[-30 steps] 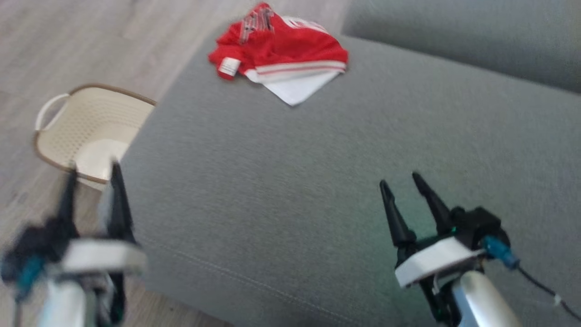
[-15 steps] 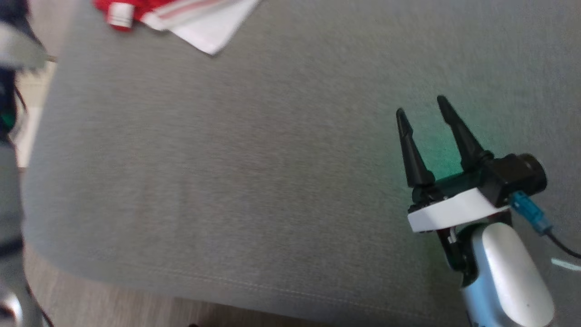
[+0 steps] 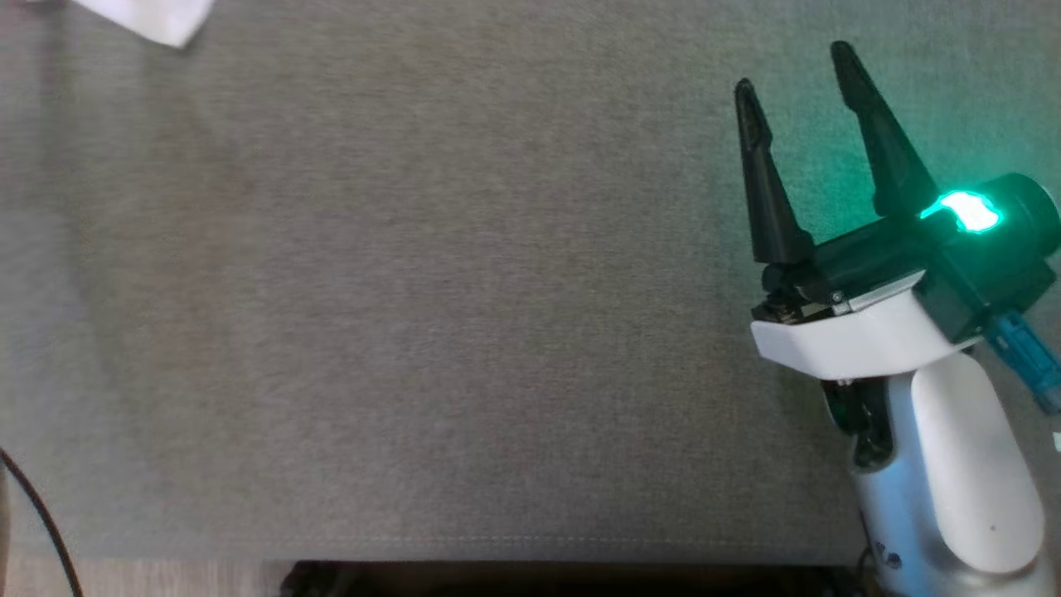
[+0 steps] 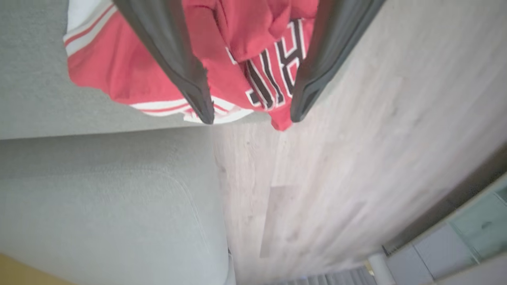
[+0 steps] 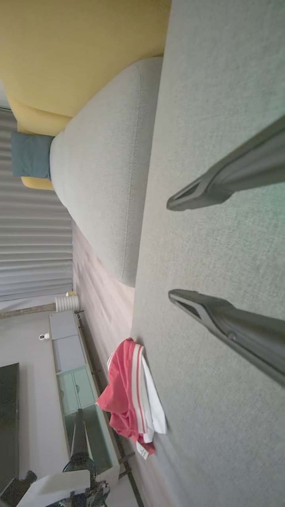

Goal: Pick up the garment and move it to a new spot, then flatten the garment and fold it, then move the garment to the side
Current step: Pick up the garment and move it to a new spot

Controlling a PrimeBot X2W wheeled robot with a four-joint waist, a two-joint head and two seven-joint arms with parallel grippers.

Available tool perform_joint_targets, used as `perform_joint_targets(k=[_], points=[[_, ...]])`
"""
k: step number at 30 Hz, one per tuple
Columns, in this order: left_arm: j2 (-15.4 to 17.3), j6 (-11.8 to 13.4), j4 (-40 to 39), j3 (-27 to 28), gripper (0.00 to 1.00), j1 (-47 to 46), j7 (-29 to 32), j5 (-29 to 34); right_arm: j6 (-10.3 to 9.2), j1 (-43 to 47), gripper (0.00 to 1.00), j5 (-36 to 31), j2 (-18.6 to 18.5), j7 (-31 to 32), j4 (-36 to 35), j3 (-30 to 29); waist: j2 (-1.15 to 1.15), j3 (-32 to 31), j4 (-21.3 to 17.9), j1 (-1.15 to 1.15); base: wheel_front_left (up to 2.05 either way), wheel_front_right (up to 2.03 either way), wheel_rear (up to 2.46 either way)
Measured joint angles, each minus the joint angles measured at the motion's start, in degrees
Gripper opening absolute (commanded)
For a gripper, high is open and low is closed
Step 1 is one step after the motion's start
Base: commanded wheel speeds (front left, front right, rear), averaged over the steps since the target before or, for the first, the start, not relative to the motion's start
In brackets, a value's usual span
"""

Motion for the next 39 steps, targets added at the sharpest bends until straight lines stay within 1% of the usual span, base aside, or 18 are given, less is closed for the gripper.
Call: perform_joint_targets(k=[5,9,11,12,13,19,24,29,33,38,39], points=[[0.2,0.1,6.7,0.0,1.00,-1.7,3.6,-0.5,0.00,0.0,1.00,-0.1,0.0,0.0,-1.4,0.0,0.00,3.0,-2.2,0.00,0.00,0.00,0.00],[0.5,0.4,10.5,0.1,1.00,-1.8,5.2,-1.3,0.00,0.0,1.00,-0.1,0.0,-0.2,-1.8,-0.6,0.00,4.4,-3.4,0.00,0.00,0.00,0.00],[0.6,0.4,11.6,0.1,0.35,-2.1,5.5,-1.4,0.00,0.0,1.00,-0.1,0.0,-0.6,-1.9,-0.8,0.00,4.5,-3.7,0.00,0.00,0.00,0.00],[0.6,0.4,12.0,0.0,0.07,-2.5,5.5,-1.4,0.00,0.0,1.00,-0.1,0.0,-0.6,-1.9,-0.9,0.00,4.5,-3.7,0.00,0.00,0.00,0.00],[0.7,0.3,12.3,0.0,0.00,-2.9,5.5,-1.4,0.00,0.0,1.00,-0.1,0.0,-0.7,-1.9,-1.0,0.00,4.3,-3.7,0.00,0.00,0.00,0.00],[0.8,0.1,14.1,-0.9,0.00,-3.7,4.0,-1.5,0.00,0.0,1.00,0.6,0.0,-2.3,-0.7,-0.7,0.00,2.0,-3.3,0.00,0.00,0.00,0.00],[1.6,-0.3,14.0,-3.5,0.00,-3.7,1.9,-1.2,0.00,0.0,1.00,1.7,0.0,-3.5,1.8,-0.8,0.00,-1.5,-3.1,0.00,0.00,0.00,0.00],[2.0,-0.5,12.7,-6.9,0.00,-3.7,1.7,-0.8,0.00,0.1,1.00,3.5,0.0,-4.8,4.5,-2.0,0.00,-6.3,-3.1,0.00,0.00,0.00,0.00],[2.6,-0.5,8.6,-11.9,0.00,-3.6,2.0,-1.2,0.00,0.5,1.00,5.3,0.0,-6.1,6.8,-2.9,0.00,-10.7,-3.5,-0.01,0.00,0.00,0.00],[3.1,-0.9,0.1,-20.4,0.00,-1.9,3.6,-5.8,0.00,3.3,1.00,7.5,0.0,-7.2,9.7,-3.8,0.00,-16.7,-4.5,-0.01,0.00,0.00,0.00],[3.5,-0.9,-3.8,-23.6,0.00,-1.0,4.5,-7.7,0.00,4.6,1.00,8.4,0.1,-7.7,10.7,-4.7,0.00,-19.1,-5.0,-0.01,0.00,0.00,0.00]])
